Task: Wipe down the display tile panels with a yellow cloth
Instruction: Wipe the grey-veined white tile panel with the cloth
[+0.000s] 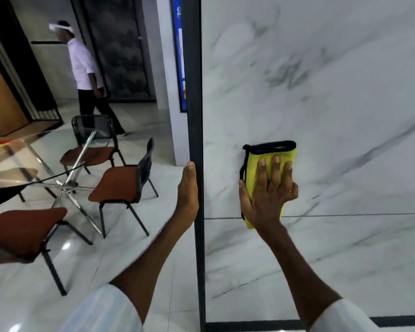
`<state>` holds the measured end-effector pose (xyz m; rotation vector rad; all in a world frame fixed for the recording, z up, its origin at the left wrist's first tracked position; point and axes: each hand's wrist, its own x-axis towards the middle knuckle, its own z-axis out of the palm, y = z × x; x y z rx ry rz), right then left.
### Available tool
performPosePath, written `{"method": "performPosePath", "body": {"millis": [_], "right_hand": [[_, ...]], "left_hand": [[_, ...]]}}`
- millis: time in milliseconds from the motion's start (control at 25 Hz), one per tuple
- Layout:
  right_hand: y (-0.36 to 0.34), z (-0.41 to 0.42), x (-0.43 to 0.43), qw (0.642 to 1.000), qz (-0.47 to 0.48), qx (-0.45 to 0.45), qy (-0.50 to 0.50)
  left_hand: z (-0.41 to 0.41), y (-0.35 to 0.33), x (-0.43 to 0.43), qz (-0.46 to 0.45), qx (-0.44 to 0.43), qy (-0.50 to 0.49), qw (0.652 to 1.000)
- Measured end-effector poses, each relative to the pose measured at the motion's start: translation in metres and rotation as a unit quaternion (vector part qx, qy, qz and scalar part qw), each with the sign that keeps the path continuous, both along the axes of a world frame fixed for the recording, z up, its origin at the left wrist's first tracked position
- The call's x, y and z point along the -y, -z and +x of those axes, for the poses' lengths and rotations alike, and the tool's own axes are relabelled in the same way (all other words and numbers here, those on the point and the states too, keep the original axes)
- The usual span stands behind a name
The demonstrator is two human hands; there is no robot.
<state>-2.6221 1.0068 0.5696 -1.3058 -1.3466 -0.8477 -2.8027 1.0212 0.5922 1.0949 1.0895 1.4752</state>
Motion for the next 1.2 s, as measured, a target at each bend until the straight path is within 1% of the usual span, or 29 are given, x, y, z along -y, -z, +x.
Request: {"method": "performPosePath", "body": {"millis": [80, 160, 320, 440, 560, 680, 760, 920, 1040, 1200], "right_hand": [[0.03, -0.002, 0.001, 1.0, -0.01, -0.002, -0.019], [0.048, -0.01, 0.005, 0.999, -0.018, -0.008, -0.028], [0.056, -0.028, 0.006, 0.997, -0.028, -0.046, -0.047], [0.068, -0.036, 0.002, 0.998, -0.02, -0.041, -0.033], [0.094, -0.048, 0.002, 1.0, -0.007, -0.011, -0.014], [0.134, -0.06, 0.0, 1.0, 0.005, -0.018, -0.006], [0.166, -0.065, -0.001, 1.0, 0.012, -0.013, 0.004], [0.226, -0.071, -0.006, 0.999, 0.036, -0.011, 0.021], [0.254, -0.075, -0.009, 0.997, 0.069, -0.017, 0.022], [0.279, -0.076, -0.007, 0.996, 0.088, -0.013, 0.025]], "left_hand": [[0.005, 0.022, 0.009, -0.025, -0.001, -0.02, 0.999], [0.007, 0.021, 0.027, -0.036, -0.005, -0.034, 0.999], [0.006, 0.035, 0.042, -0.017, -0.036, -0.039, 0.998], [0.004, 0.056, 0.044, 0.007, -0.033, -0.026, 0.999], [-0.001, 0.102, 0.039, 0.043, -0.049, 0.002, 0.998], [-0.005, 0.159, 0.031, 0.118, -0.078, 0.004, 0.99], [-0.006, 0.192, 0.025, 0.158, -0.081, 0.006, 0.984], [-0.002, 0.247, 0.014, 0.209, -0.064, 0.003, 0.976], [0.004, 0.277, 0.004, 0.25, -0.043, -0.025, 0.967], [0.008, 0.286, -0.003, 0.3, -0.034, -0.047, 0.952]]}}
